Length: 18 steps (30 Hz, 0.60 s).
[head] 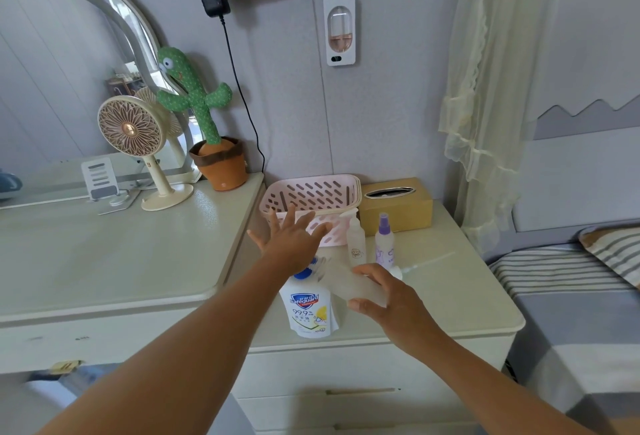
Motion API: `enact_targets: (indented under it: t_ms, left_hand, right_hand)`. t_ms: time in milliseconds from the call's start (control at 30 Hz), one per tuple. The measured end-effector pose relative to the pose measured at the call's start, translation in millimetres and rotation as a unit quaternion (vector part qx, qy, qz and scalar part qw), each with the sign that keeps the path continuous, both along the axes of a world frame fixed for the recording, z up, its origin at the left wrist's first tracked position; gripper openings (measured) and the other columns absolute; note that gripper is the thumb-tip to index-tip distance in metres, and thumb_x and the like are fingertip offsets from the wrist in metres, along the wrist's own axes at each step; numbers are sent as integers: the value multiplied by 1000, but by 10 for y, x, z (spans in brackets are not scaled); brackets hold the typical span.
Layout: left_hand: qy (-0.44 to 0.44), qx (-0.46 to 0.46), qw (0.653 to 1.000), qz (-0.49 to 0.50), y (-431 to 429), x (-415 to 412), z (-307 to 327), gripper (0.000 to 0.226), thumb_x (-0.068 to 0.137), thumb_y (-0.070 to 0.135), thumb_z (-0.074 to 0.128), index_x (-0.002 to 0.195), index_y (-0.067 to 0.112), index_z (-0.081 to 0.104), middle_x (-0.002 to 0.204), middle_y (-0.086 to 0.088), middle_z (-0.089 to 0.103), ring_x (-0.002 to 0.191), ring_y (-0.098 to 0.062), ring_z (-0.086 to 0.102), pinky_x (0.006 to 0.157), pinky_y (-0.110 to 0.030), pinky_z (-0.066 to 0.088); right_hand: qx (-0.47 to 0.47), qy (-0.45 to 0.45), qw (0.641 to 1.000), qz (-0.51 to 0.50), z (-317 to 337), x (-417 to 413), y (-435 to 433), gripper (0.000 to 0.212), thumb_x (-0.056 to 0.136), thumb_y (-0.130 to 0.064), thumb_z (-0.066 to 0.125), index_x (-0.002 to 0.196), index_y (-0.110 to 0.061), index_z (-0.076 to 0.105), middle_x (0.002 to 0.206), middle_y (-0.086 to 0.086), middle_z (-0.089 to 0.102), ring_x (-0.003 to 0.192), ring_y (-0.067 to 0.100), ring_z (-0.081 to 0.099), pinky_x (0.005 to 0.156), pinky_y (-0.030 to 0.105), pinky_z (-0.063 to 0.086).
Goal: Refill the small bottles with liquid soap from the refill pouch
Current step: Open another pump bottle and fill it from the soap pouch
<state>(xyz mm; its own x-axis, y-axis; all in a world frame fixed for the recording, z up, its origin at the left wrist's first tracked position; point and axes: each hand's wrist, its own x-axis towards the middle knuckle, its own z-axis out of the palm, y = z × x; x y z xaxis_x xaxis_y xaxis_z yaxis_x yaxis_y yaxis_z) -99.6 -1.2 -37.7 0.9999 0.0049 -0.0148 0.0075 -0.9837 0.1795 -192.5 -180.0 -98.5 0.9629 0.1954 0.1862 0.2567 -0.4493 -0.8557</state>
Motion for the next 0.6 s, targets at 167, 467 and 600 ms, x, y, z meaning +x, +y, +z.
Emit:
enact_targets:
  t_ms: [167, 467, 600]
  left_hand:
    - [-2, 25, 1000, -3, 0, -7, 62, 64, 92, 69, 14, 150, 42, 10, 160, 5, -12, 144, -29, -21, 104, -67, -17]
    - [2, 26, 999, -22, -5, -36, 77, 58, 96, 63, 15, 149, 43, 10, 160, 5, -12, 144, -29, -21, 103, -68, -16]
    - [10, 22, 999, -23, -13, -57, 40, 55, 97, 61, 16, 149, 44, 11, 160, 5, -12, 144, -30, -22, 105, -70, -15]
  right_hand:
    - [2, -5, 1000, -4, 24, -10, 1, 38, 86, -33, 65, 116, -39, 43, 113, -25, 42, 104, 2, 45, 71, 6, 40]
    - [-2, -8, 1000, -4, 24, -15, -16, 37, 87, -32, 65, 115, -39, 41, 115, -21, 43, 99, -2, 47, 69, 3, 41]
    - [2, 2, 1000, -2, 7, -34, 0, 36, 87, -31, 65, 115, -37, 41, 121, -14, 45, 105, 3, 46, 70, 2, 41]
